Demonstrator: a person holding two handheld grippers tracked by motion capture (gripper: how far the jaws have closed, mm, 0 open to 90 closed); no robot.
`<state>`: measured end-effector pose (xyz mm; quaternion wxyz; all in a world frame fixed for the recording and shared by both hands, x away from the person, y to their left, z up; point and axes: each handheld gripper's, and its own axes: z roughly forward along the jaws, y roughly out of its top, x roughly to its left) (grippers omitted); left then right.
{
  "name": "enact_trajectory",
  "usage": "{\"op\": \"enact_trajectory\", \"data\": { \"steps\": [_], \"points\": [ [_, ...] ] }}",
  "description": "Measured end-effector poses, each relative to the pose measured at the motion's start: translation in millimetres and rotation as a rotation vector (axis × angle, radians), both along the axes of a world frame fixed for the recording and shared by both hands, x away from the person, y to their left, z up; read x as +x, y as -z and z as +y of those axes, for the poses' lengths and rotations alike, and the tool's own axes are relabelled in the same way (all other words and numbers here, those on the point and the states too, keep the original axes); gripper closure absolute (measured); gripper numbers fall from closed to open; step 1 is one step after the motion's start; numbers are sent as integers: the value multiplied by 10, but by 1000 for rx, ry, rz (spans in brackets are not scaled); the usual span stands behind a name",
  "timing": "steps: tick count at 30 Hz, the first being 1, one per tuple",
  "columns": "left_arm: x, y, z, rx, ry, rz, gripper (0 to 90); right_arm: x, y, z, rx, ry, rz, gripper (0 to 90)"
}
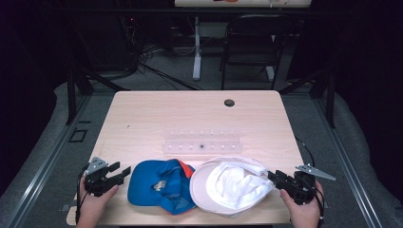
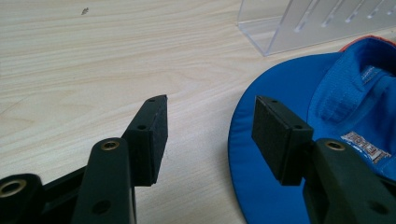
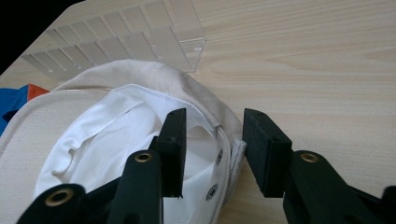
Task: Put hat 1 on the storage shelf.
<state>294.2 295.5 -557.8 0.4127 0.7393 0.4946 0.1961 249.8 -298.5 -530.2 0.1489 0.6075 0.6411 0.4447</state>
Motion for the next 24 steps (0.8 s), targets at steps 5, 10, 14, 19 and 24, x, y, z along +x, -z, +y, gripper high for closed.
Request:
{"op": "enact_trajectory", "data": {
  "steps": [5,10,14,19,24],
  "points": [
    [-7,-8,-11,3,3,-8,470,-3,-29,-3,8,1,6,629],
    [-16,-13,-37,-10,13,5,474,45,-46,-5,23,0,42,587],
    [-4,-2,-81,-6,26,5,475,80,-98,-4,12,-7,101,583],
    [0,3,-112,2,42,9,480,98,-177,-27,13,1,143,580],
    [-1,1,-114,1,45,7,482,135,-270,-86,38,11,227,558]
  ]
}}
